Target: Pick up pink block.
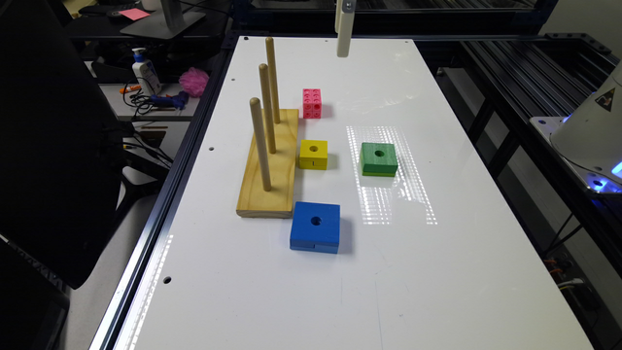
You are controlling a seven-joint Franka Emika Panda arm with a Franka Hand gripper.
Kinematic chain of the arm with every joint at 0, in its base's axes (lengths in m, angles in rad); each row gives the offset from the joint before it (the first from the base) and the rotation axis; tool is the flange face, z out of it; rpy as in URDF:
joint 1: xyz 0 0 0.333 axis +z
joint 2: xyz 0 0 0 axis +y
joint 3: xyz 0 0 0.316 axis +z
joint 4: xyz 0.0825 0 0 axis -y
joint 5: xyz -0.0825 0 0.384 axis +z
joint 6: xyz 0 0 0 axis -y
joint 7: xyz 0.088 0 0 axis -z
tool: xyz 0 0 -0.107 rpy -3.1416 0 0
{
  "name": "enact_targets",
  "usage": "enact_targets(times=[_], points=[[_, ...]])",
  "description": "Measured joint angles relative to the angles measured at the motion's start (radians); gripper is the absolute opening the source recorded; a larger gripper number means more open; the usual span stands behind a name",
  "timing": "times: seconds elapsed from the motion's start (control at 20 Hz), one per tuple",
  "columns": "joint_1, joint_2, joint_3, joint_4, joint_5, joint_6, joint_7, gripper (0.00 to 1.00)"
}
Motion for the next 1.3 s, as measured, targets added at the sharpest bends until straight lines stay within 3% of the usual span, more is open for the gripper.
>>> enact_targets(times=[0.2,0.6,0.85,1.3], points=[[-0.034,0.02,-0.004,0.022,0.0,0.0,-0.036,1.0],[-0.063,0.031,-0.004,0.033,-0.0021,0.0,-0.06,1.0],[-0.094,0.031,-0.005,0.035,-0.0021,0.0,-0.092,1.0],[-0.117,0.036,-0.005,0.045,-0.0021,0.0,-0.114,1.0]])
